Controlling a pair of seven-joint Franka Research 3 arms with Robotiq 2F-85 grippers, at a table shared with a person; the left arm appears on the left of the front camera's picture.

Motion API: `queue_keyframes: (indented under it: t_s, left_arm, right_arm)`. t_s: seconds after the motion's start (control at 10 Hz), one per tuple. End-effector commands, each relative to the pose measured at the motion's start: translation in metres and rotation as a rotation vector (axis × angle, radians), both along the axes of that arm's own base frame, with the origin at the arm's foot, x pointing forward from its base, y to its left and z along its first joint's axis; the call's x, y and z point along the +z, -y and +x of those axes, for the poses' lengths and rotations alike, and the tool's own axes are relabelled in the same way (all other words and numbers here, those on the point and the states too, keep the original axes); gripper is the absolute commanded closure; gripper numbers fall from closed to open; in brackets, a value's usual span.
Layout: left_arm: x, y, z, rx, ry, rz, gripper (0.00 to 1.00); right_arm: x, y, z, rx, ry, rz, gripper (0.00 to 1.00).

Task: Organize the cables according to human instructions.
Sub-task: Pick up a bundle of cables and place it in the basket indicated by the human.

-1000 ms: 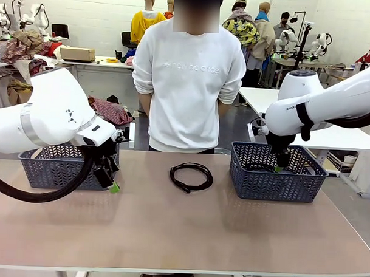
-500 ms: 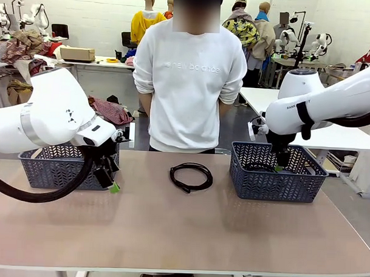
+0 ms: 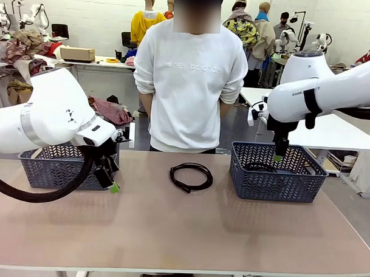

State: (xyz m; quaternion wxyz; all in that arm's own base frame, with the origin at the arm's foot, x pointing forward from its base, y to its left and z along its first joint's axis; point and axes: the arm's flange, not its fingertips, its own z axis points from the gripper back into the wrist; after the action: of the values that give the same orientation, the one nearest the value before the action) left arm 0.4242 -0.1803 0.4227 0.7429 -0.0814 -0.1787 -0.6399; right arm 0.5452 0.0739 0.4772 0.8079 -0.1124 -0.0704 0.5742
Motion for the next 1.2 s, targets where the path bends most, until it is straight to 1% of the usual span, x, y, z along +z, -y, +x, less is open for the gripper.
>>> queue_keyframes:
  t_s: [0.0,0.2,0.6,0.9,1.1]
  left_arm:
    - [0.002,-0.002,0.001,0.003,0.001,-0.001,0.00]
    - [0.002,-0.002,0.001,0.003,0.001,-0.001,0.00]
    - [0.002,-0.002,0.001,0.003,0.001,-0.001,0.00]
    - [0.002,-0.002,0.001,0.003,0.001,-0.001,0.00]
    - [0.002,-0.002,0.001,0.003,0.001,-0.001,0.00]
  right_arm:
    - [0.002,-0.010,-0.028,-0.073,-0.027,0.121,0.00]
    - [0.003,-0.017,-0.056,-0.084,0.004,0.228,0.00]
    - [-0.002,-0.035,-0.110,-0.103,0.086,0.383,0.00]
    - [-0.016,-0.048,-0.144,-0.119,0.120,0.422,0.00]
    - [-0.028,-0.053,-0.163,-0.105,0.112,0.451,0.00]
